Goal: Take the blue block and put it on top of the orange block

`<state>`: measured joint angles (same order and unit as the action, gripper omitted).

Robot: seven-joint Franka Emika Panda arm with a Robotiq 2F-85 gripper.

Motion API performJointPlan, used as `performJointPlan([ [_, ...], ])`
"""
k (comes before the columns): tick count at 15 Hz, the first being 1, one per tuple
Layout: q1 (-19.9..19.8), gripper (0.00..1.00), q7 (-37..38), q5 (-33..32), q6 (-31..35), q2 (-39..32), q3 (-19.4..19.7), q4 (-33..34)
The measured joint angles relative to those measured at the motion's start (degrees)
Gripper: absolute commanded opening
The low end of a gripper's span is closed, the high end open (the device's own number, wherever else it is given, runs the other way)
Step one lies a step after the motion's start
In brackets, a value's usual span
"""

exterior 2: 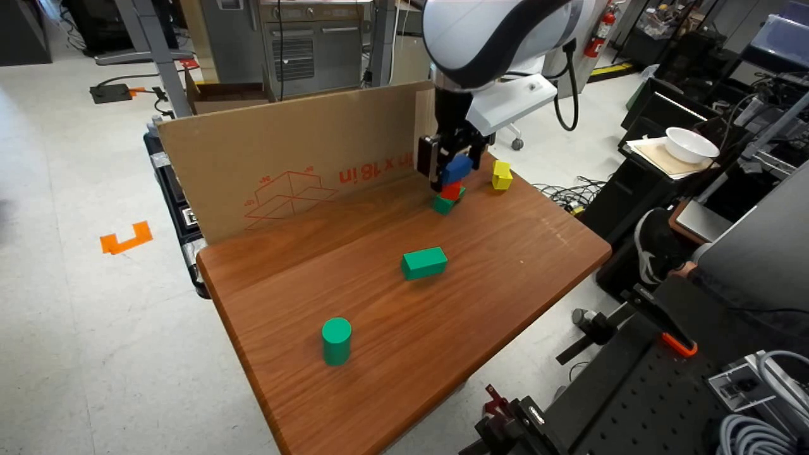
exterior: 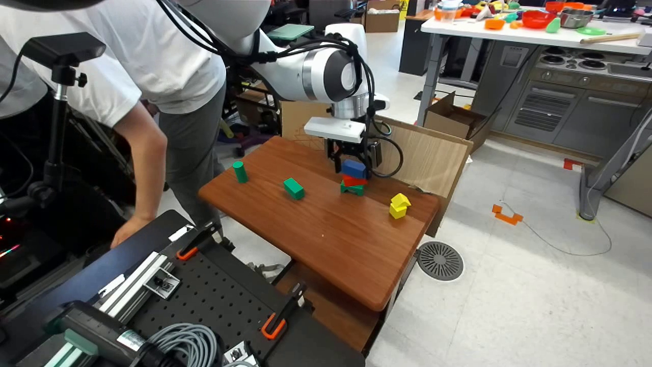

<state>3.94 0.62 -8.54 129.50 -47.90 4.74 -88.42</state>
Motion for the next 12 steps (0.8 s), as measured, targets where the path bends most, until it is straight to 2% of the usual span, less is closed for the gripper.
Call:
performJointPlan([
  [5, 0.0, 1.00, -0.1, 0.0, 0.1, 1.1, -0.1, -1.1],
  [12, 0.1, 1.00, -0.9, 0.0, 0.0, 12.0, -3.0, -10.8],
])
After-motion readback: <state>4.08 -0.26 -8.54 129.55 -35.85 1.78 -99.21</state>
